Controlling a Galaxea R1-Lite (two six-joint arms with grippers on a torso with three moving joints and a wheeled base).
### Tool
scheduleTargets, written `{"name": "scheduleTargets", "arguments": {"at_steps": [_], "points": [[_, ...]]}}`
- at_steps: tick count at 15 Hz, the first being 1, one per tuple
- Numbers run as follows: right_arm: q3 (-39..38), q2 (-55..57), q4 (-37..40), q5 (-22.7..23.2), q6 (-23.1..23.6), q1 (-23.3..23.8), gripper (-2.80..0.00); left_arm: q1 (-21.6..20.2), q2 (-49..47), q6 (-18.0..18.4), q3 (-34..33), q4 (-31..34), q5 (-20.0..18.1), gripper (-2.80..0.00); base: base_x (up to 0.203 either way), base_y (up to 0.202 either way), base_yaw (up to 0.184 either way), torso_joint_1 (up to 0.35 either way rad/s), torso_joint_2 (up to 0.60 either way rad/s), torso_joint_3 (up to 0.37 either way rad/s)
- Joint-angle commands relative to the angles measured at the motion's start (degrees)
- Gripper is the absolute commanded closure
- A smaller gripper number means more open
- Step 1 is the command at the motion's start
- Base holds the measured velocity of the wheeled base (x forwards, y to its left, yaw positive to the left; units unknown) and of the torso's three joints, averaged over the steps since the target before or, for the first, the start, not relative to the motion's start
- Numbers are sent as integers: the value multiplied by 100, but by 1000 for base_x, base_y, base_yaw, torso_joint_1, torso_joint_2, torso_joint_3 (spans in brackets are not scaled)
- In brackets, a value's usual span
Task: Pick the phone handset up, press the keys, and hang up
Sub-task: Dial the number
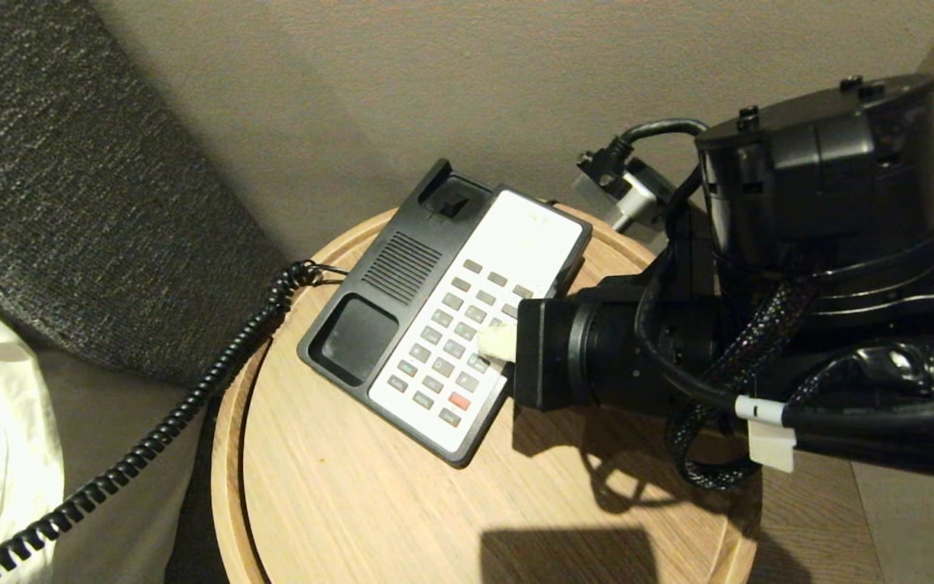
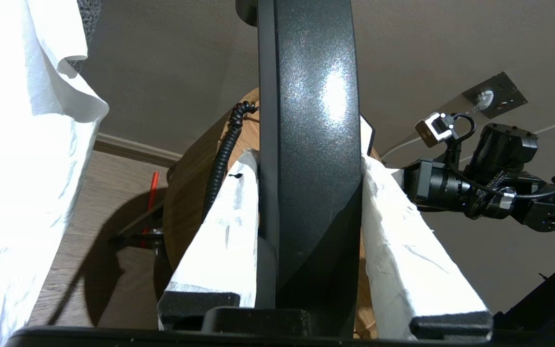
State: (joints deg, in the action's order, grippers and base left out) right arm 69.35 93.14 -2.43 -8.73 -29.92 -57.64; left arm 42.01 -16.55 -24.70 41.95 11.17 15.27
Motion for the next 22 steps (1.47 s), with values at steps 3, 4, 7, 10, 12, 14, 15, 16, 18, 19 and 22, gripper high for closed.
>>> {"name": "scheduleTargets", "arguments": {"at_steps": [3,4,7,10,12,14,15,16,18,19,22], "points": [[-35,38,-4,-6,48,-2,0,0,47,138,-12,24,5,0,0,0,0,0,0,0],[-44,38,-12,-7,106,-2,0,0,47,145,-20,26,2,0,0,0,0,0,0,0],[-27,29,-47,-15,118,-2,0,0,47,148,-29,8,2,0,0,0,0,0,0,0],[34,-37,-76,-6,57,-100,0,0,47,147,-54,8,-16,0,0,0,0,0,0,0],[28,-119,-45,3,4,-234,0,-2,60,140,-80,-1,-89,0,0,0,0,0,0,0],[26,-129,-17,10,-70,-298,0,0,82,132,-99,-1,-130,0,0,0,0,0,0,0],[9,-138,0,27,-149,-347,0,0,91,132,-107,-1,-130,0,0,0,0,0,0,0],[-34,-129,13,38,-194,-396,0,0,91,133,-108,-1,-130,0,0,0,0,0,0,0],[-53,-74,14,38,-192,-433,0,0,100,132,-117,8,-130,0,0,0,0,0,0,0],[-58,-42,14,46,-198,-455,0,0,100,141,-125,-1,-130,0,0,0,0,0,0,0],[-203,40,-6,47,-198,-551,0,0,109,141,-151,-1,-130,0,0,0,0,0,0,0]]}}
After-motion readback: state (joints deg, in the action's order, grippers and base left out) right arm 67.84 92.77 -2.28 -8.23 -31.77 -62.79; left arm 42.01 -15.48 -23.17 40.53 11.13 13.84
